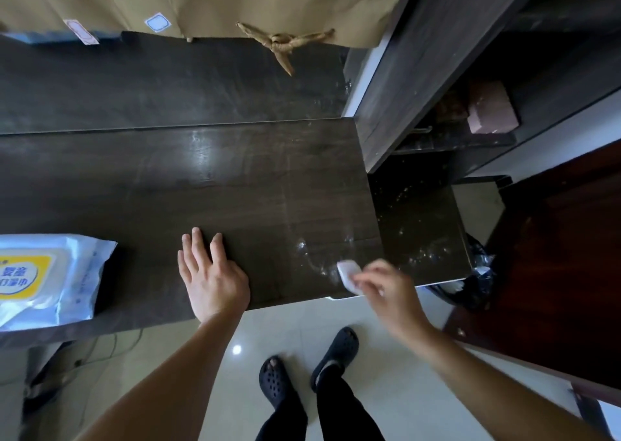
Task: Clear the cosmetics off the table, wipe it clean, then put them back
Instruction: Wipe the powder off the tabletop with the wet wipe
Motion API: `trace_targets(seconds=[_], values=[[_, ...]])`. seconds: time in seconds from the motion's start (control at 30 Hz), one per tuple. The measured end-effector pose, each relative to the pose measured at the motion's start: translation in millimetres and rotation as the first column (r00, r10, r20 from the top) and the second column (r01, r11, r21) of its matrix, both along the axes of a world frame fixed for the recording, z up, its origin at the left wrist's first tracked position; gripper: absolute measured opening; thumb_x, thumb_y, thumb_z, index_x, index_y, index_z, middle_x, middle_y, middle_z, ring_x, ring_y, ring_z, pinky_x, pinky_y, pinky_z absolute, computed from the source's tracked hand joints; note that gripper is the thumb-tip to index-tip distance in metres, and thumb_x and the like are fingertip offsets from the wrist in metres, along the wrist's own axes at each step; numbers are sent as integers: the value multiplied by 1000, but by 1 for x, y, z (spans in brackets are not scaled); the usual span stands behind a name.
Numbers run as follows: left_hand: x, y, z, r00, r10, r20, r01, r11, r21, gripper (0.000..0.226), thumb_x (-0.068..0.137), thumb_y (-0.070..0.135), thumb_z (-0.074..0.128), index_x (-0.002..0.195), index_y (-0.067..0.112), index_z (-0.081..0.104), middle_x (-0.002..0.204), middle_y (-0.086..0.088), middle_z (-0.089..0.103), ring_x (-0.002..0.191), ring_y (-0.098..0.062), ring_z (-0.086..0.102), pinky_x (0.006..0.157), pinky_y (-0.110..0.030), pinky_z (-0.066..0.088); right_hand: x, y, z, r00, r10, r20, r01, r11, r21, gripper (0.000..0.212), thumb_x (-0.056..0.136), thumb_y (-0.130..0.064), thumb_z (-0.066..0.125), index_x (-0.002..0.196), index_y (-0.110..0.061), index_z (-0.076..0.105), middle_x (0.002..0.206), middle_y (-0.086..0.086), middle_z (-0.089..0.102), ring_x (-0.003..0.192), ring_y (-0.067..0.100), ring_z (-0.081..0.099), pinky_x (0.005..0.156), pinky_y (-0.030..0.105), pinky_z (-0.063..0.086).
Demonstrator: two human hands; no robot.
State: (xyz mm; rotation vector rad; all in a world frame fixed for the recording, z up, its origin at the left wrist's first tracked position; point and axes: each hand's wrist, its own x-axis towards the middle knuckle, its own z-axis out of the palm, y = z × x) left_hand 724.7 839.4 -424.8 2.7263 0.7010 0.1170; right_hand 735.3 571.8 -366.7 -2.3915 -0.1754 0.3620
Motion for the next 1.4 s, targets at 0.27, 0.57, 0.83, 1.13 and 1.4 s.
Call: trace_targets(seconds=[0.27,0.57,0.83,1.13,1.4], values=[[1,-1,-3,1000,6,-4,-6,999,35,48,84,15,32,128,5,49,149,-23,32,142,-37,20,118,-48,11,135,27,-34,973,-82,214,129,969,-213,15,81,0,56,83,0,71,91,14,62,82,30,60,69,21,33],[1,-2,-2,998,27,53,-30,998,50,47,79,11,37,122,2,54,144,-26,38,138,-42,27,114,-51,20,10,4,-11,929,370,-10,-370,929,16,18,85,-3,61,93,-13,73,84,-3,54,75,2,48,64,9,33],[2,-2,-2,996,30,81,-33,998,44,45,80,7,41,122,3,55,144,-25,39,138,-41,29,114,-51,23,205,61,-35,968,3,250,50,978,-205,22,85,-1,52,94,-4,72,100,15,59,90,32,58,76,23,36],[2,-3,2,998,48,42,-49,999,21,46,79,8,44,123,2,56,144,-24,39,138,-41,28,114,-52,22,9,11,-22,775,631,-6,-630,774,66,16,87,-11,60,94,-22,71,82,-6,48,76,5,47,65,18,39],[3,-2,4,998,48,42,-49,999,23,48,80,13,36,122,3,57,142,-24,42,137,-40,30,115,-51,22,246,124,-33,966,94,240,-70,992,-105,20,83,-10,53,85,-6,72,93,16,61,88,31,58,71,28,37]])
